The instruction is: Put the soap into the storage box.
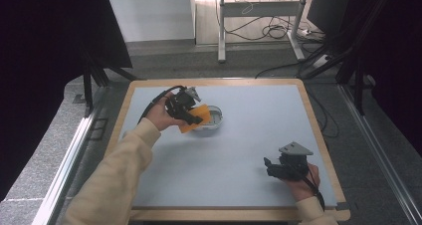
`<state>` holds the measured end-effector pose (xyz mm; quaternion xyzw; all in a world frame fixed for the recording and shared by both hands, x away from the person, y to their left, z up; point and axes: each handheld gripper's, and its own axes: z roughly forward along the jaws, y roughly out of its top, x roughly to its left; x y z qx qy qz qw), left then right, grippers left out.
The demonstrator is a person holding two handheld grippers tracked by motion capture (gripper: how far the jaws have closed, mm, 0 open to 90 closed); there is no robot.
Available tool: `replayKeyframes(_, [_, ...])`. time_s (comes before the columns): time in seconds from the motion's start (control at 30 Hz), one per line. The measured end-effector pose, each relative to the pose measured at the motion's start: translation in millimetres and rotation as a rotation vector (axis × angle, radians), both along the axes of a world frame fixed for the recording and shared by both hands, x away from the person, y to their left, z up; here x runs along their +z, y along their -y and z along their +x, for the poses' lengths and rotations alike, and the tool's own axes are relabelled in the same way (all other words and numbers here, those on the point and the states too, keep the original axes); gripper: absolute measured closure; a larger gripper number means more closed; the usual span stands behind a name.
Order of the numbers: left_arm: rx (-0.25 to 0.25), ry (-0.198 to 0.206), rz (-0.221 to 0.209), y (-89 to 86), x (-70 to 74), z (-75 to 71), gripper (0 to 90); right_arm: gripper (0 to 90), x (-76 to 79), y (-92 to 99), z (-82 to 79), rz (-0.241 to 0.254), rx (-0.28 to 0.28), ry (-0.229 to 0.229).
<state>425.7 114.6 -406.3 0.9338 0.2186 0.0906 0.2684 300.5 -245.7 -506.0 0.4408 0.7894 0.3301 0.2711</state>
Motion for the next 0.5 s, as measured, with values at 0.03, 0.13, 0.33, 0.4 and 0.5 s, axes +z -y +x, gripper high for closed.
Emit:
replayKeyframes(0.03, [-0.005, 0.0, 0.0, 0.5, -0.1, 1.8, 61.9, 16.0, 0.0, -0.4, -0.2, -0.004, 0.002, 0.0])
replayKeyframes(0.13, [-0.012, -0.009, -0.017, 1.0, -1.2, 6.6, 61.9, 16.1, -0.6, 0.2, 0.4, -0.003, 0.004, -0.002])
replayKeyframes(0.33, [-0.016, -0.017, -0.023, 0.1, -5.4, 14.4, 61.9, 16.0, -0.8, 1.7, 1.3, -0.001, -0.001, -0.004])
replayKeyframes(0.4, [-0.012, -0.019, -0.023, 0.4, -6.0, 16.1, 61.9, 16.1, -1.0, 1.8, 1.4, -0.001, 0.0, -0.006])
replayKeyframes(0.5, [-0.017, -0.022, -0.018, 1.6, -6.4, 19.4, 61.9, 16.0, -1.5, 2.1, 1.6, -0.002, 0.0, -0.007])
